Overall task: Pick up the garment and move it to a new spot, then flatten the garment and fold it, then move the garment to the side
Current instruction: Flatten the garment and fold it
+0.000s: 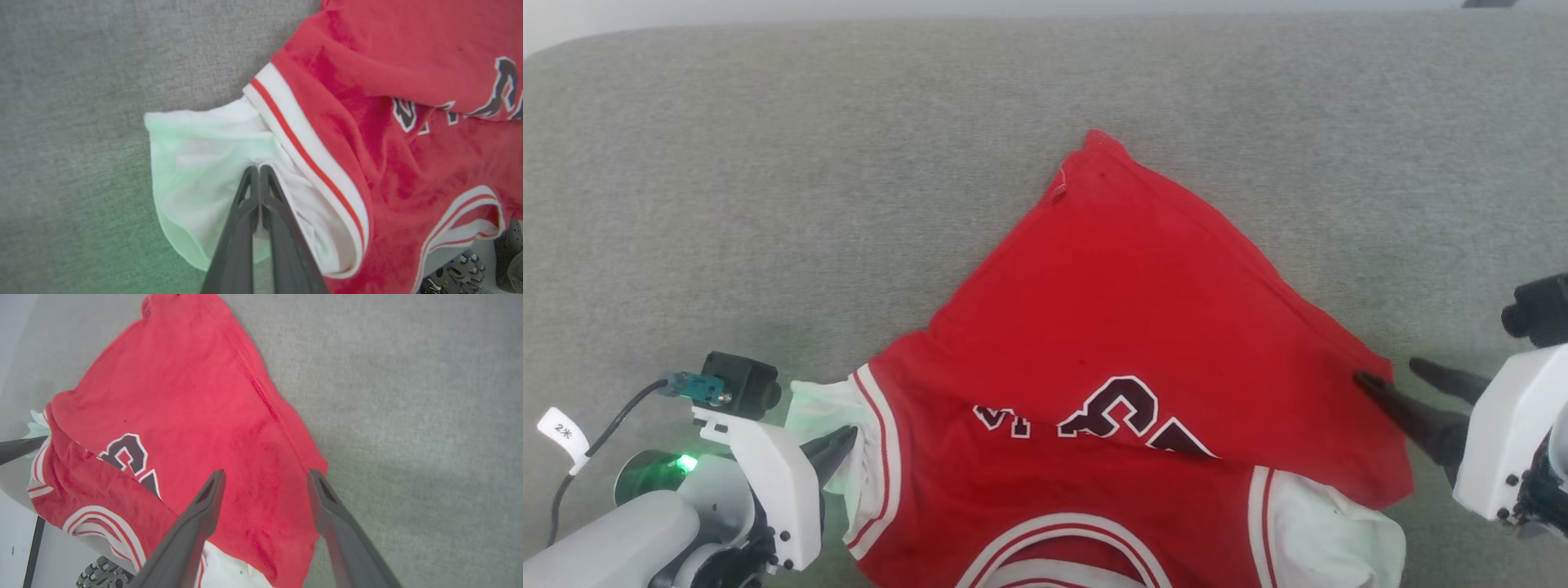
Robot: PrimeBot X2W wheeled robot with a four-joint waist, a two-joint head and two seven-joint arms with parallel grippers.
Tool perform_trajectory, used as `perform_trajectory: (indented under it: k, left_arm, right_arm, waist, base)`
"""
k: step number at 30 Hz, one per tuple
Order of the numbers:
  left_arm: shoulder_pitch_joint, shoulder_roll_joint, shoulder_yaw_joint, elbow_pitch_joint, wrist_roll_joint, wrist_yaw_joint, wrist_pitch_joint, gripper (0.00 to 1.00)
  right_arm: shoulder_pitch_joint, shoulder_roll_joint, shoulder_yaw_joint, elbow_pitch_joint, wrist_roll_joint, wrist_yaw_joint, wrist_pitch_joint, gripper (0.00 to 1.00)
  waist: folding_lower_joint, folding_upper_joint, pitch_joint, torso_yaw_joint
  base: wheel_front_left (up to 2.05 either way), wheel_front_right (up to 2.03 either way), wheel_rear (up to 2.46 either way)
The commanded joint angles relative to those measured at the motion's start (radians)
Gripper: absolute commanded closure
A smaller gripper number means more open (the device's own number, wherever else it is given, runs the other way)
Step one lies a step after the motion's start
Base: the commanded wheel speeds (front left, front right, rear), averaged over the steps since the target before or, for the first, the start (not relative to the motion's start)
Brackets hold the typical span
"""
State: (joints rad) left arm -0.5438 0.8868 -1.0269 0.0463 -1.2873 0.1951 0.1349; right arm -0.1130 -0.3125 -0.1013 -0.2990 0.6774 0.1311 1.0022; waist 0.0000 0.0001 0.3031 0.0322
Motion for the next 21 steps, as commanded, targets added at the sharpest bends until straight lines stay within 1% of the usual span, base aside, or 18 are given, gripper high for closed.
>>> perform_trajectory:
  k: [1, 3, 5, 7, 10, 12, 14, 15, 17, 18, 19, 21]
  left_arm:
    - [0.008, 0.001, -0.001, -0.003, 0.012, 0.003, 0.0, 1.0]
    - [0.006, 0.0, -0.003, -0.007, 0.017, 0.008, -0.001, 1.0]
    - [0.0, -0.005, -0.005, -0.01, 0.024, 0.01, 0.0, 1.0]
    - [-0.009, -0.008, -0.006, -0.011, 0.03, 0.011, -0.002, 1.0]
    - [-0.021, -0.02, -0.009, -0.017, 0.037, 0.011, 0.001, 1.0]
    - [-0.041, -0.031, -0.011, -0.021, 0.052, 0.009, -0.004, 1.0]
    - [-0.049, -0.042, -0.014, -0.022, 0.06, 0.005, -0.003, 1.0]
    - [-0.049, -0.042, -0.014, -0.022, 0.06, 0.005, -0.003, 1.0]
    - [-0.061, -0.056, -0.017, -0.02, 0.068, -0.001, 0.001, 1.0]
    - [-0.066, -0.064, -0.019, -0.016, 0.071, -0.006, 0.002, 1.0]
    - [-0.08, -0.082, -0.025, -0.009, 0.081, -0.014, 0.005, 1.0]
    - [-0.092, -0.102, -0.03, 0.001, 0.087, -0.023, 0.009, 1.0]
  right_arm:
    - [-0.01, 0.011, -0.004, -0.022, -0.009, -0.001, 0.009, 0.0]
    - [-0.032, 0.024, -0.016, -0.054, -0.015, -0.001, 0.015, 0.0]
    - [-0.06, 0.02, -0.013, -0.066, -0.03, -0.001, 0.02, 0.0]
    - [-0.1, 0.02, -0.002, -0.058, -0.035, -0.001, 0.013, 0.0]
    - [-0.172, 0.002, 0.023, -0.02, -0.046, -0.001, -0.009, 0.0]
    - [-0.255, -0.016, 0.067, 0.042, -0.053, -0.001, -0.042, 0.0]
    - [-0.308, -0.029, 0.098, 0.091, -0.056, -0.001, -0.07, 0.0]
    - [-0.308, -0.029, 0.098, 0.091, -0.056, -0.001, -0.07, 0.0]
    - [-0.364, -0.047, 0.135, 0.15, -0.058, -0.001, -0.101, 0.0]
    - [-0.395, -0.055, 0.152, 0.181, -0.057, -0.001, -0.119, 0.0]
    - [-0.451, -0.077, 0.188, 0.249, -0.061, -0.001, -0.157, 0.0]
    - [-0.504, -0.094, 0.226, 0.322, -0.062, -0.001, -0.189, 0.0]
  waist:
    - [0.0, -0.0001, -0.002, 0.009]
    - [0.0, -0.0001, -0.003, 0.021]
    - [0.0, -0.0001, -0.001, 0.036]
    - [0.0, -0.0001, 0.001, 0.051]
    - [0.0, -0.0001, 0.012, 0.08]
    - [0.0, -0.0001, 0.024, 0.11]
    - [0.0, -0.0001, 0.033, 0.134]
    - [0.0, -0.0001, 0.033, 0.134]
    - [0.0, -0.0001, 0.043, 0.159]
    - [0.0, -0.0001, 0.048, 0.172]
    - [0.0, -0.0001, 0.06, 0.2]
    - [0.0, -0.0001, 0.071, 0.227]
  base:
    - [0.0, 0.0, 0.0]
    - [0.0, 0.0, 0.0]
    - [0.0, 0.0, 0.0]
    - [0.0, 0.0, 0.0]
    - [0.0, 0.0, 0.0]
    - [0.0, 0.0, 0.0]
    - [0.0, 0.0, 0.0]
    - [0.0, 0.0, 0.0]
    - [0.0, 0.0, 0.0]
    - [0.0, 0.0, 0.0]
    - [0.0, 0.0, 0.0]
    - [0.0, 0.0, 0.0]
